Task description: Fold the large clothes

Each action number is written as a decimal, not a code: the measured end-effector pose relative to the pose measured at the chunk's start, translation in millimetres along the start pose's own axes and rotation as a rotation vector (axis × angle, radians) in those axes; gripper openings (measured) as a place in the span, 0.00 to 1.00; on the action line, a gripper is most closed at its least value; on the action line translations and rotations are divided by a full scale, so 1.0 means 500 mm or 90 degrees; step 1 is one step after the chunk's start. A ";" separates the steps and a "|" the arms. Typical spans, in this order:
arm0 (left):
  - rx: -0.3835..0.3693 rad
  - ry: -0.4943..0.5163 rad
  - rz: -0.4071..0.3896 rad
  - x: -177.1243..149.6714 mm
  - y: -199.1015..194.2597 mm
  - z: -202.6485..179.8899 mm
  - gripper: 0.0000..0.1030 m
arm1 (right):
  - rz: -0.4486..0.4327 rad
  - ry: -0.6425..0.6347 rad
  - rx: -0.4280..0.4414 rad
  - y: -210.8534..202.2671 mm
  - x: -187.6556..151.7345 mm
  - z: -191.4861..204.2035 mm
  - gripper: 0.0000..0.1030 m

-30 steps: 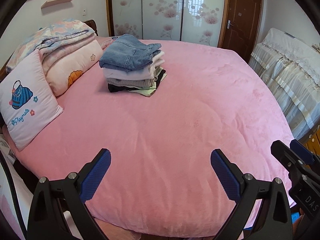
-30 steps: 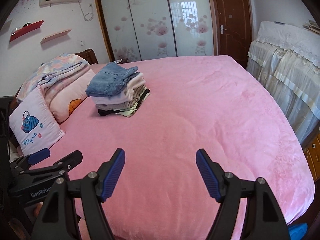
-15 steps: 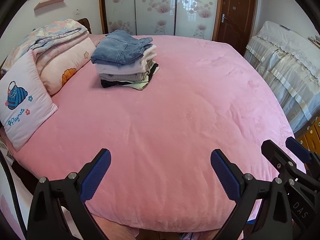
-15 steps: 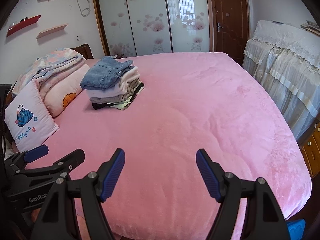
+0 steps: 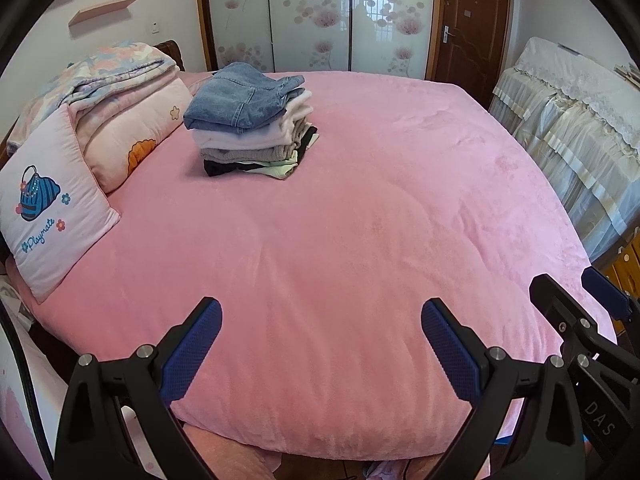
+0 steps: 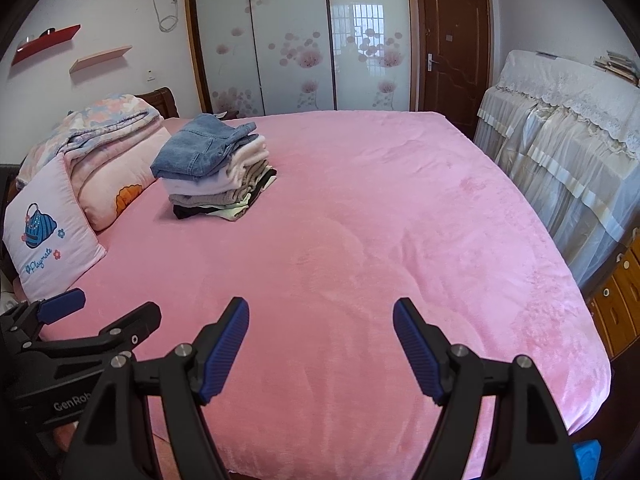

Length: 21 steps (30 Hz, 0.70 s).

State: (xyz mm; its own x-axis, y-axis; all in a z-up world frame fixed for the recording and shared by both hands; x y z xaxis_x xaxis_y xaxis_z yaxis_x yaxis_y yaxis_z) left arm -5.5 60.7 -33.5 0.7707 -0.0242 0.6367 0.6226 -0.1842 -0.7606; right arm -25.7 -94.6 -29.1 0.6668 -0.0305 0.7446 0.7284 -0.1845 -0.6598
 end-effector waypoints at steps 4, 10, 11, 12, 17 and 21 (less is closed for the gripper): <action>0.003 0.000 0.003 -0.006 -0.002 0.000 0.96 | 0.003 -0.004 -0.002 0.003 -0.005 0.000 0.73; -0.002 -0.006 0.010 -0.008 0.002 0.002 0.97 | 0.012 -0.003 -0.005 0.011 -0.013 -0.004 0.73; 0.001 -0.003 0.010 -0.009 0.003 0.001 0.97 | 0.014 -0.002 -0.005 0.012 -0.015 -0.005 0.73; 0.003 -0.001 0.010 -0.009 0.003 0.000 0.97 | 0.014 -0.003 -0.006 0.012 -0.016 -0.005 0.73; 0.005 0.001 0.009 -0.010 0.003 -0.001 0.97 | 0.015 0.002 -0.003 0.014 -0.019 -0.008 0.73; 0.006 -0.001 0.011 -0.014 0.003 -0.001 0.97 | 0.015 0.002 -0.003 0.015 -0.020 -0.009 0.73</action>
State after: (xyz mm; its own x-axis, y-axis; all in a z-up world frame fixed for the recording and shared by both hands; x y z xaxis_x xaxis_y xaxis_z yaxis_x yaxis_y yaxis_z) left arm -10.0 60.3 -39.0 0.7819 -0.0253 0.6229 0.6101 -0.1746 -0.7729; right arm -27.7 -100.1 -41.0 0.6835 -0.0374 0.7290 0.7115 -0.1889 -0.6768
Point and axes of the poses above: each gripper's, at about its wrist camera, not at the fingertips, and y roughly the way its jaws point, z to its left, x to its top, the point moved 9 cm from there along y, roughly the way its jaws point, and after that the axes turned 11 degrees about -x, right-handed, at the moved point
